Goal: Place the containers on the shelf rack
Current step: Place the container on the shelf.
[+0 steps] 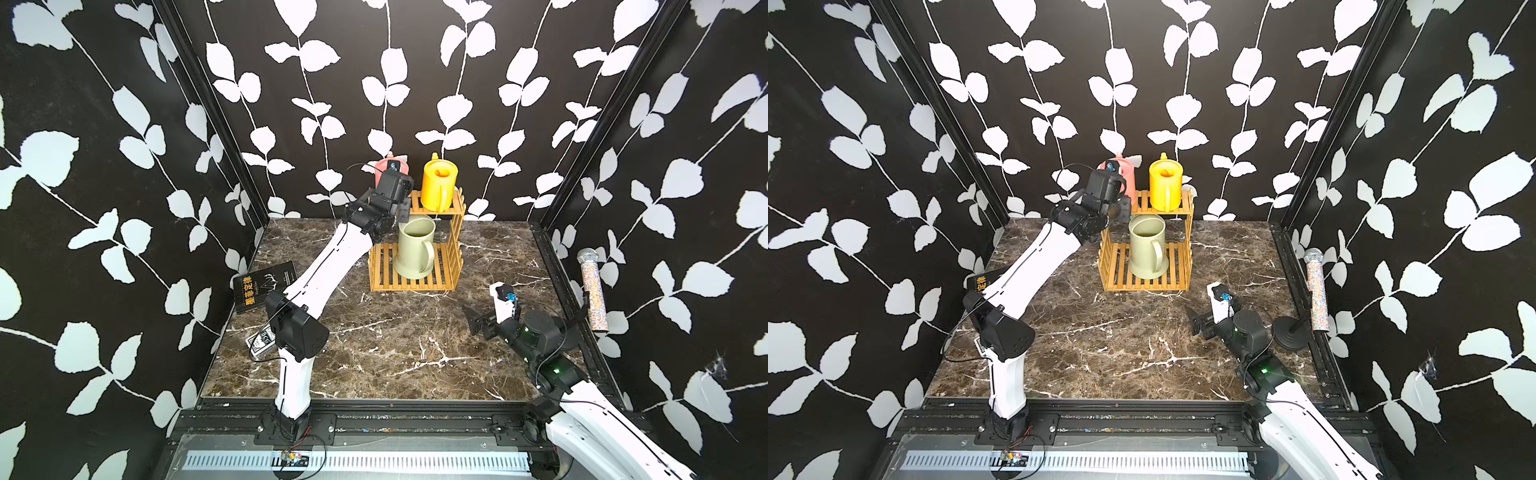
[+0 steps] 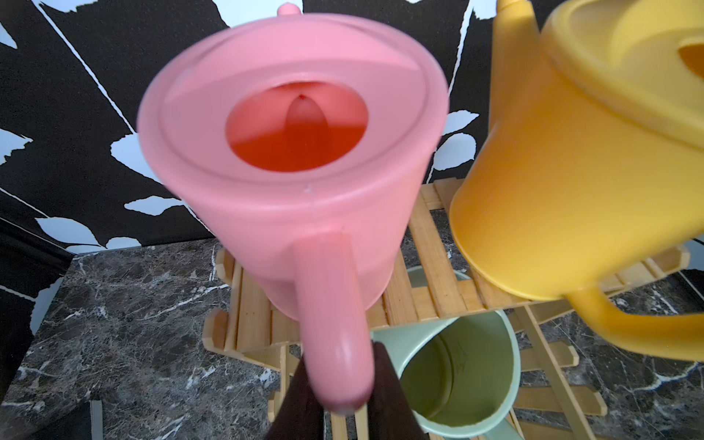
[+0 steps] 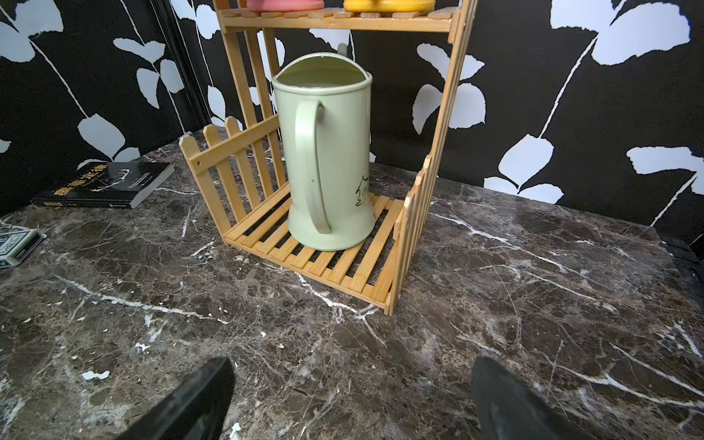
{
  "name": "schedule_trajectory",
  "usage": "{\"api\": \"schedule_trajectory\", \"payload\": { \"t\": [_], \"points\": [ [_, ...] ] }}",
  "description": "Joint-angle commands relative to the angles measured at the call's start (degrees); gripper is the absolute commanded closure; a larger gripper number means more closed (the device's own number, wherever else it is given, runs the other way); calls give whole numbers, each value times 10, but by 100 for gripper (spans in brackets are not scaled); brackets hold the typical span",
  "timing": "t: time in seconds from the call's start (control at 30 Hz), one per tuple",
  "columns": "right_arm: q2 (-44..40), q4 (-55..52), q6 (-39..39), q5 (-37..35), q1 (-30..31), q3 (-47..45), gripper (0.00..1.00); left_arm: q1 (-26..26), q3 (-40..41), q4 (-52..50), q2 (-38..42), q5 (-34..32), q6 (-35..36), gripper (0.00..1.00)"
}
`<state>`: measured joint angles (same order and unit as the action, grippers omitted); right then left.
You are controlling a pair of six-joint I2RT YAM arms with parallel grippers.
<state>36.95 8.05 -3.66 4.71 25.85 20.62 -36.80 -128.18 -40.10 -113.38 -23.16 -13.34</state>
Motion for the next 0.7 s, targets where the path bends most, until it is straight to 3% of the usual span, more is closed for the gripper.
{"api": "schedule_trajectory", "payload": {
  "t": [0.0, 0.17, 0.33, 0.67],
  "points": [
    [-5, 10, -5, -7, 3, -6, 1, 4, 9, 7, 13, -8, 10, 91],
    [-6, 10, -5, -7, 3, -8, 1, 9, 18, 8, 23, -12, 12, 90],
    [-7, 10, -5, -7, 3, -8, 1, 12, 25, 8, 28, -11, 13, 82],
    [-13, 4, -1, -9, 3, -8, 1, 13, 31, 8, 35, -6, 10, 80]
  ]
}}
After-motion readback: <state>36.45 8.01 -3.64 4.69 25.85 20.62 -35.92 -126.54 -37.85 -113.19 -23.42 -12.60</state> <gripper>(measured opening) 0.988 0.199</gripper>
